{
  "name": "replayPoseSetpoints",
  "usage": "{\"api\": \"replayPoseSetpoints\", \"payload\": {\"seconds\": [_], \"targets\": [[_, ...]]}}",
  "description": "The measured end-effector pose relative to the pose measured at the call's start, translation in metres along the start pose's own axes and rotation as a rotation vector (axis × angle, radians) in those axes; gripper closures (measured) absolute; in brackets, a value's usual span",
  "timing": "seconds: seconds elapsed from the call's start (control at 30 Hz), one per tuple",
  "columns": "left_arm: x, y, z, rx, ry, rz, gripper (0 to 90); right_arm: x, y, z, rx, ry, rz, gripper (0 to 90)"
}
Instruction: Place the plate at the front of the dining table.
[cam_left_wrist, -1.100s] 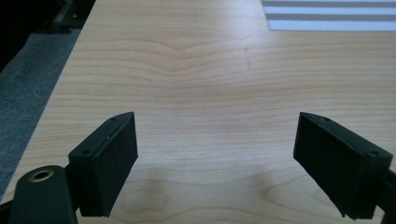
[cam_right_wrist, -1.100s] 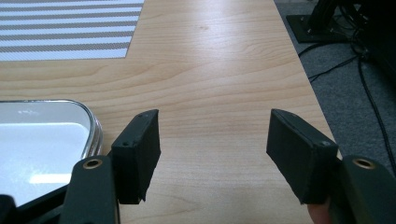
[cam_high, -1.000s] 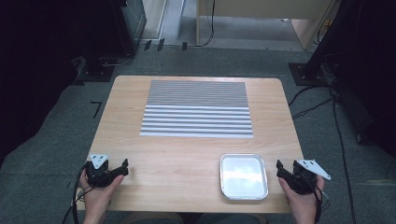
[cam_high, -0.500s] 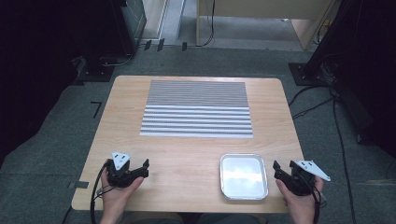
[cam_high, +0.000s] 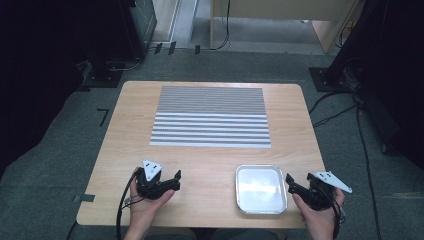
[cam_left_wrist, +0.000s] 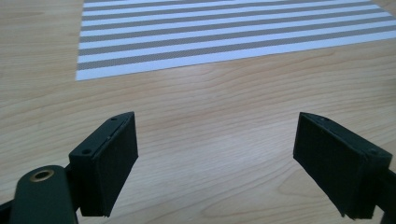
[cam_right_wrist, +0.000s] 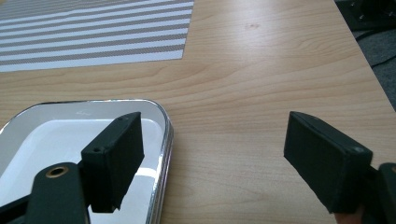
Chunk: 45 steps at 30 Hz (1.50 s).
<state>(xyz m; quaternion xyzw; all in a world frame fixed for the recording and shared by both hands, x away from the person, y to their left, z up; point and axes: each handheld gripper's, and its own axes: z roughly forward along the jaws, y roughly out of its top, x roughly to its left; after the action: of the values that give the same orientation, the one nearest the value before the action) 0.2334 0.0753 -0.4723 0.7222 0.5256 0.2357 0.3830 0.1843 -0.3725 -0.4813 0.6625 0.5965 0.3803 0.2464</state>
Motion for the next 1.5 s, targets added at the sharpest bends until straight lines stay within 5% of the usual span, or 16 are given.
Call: {"api": "replayPoseSetpoints", "payload": {"seconds": [0.4,0.5,1.1,1.5], "targets": [[-0.034,0.006,0.011,-0.001,-0.058,0.016,14.0,0.008,0.002,-0.002,0.001,0.030,-0.025,19.8],[-0.044,0.008,0.014,-0.001,-0.075,0.021,14.0,0.010,0.001,-0.004,-0.002,0.052,-0.038,30.2],[-0.092,0.013,0.023,0.001,-0.181,0.050,15.5,0.008,0.000,-0.008,-0.033,0.083,-0.047,54.1],[-0.124,0.007,0.029,-0.003,-0.181,0.068,24.4,0.005,-0.003,-0.003,-0.048,0.151,-0.025,63.9]]}}
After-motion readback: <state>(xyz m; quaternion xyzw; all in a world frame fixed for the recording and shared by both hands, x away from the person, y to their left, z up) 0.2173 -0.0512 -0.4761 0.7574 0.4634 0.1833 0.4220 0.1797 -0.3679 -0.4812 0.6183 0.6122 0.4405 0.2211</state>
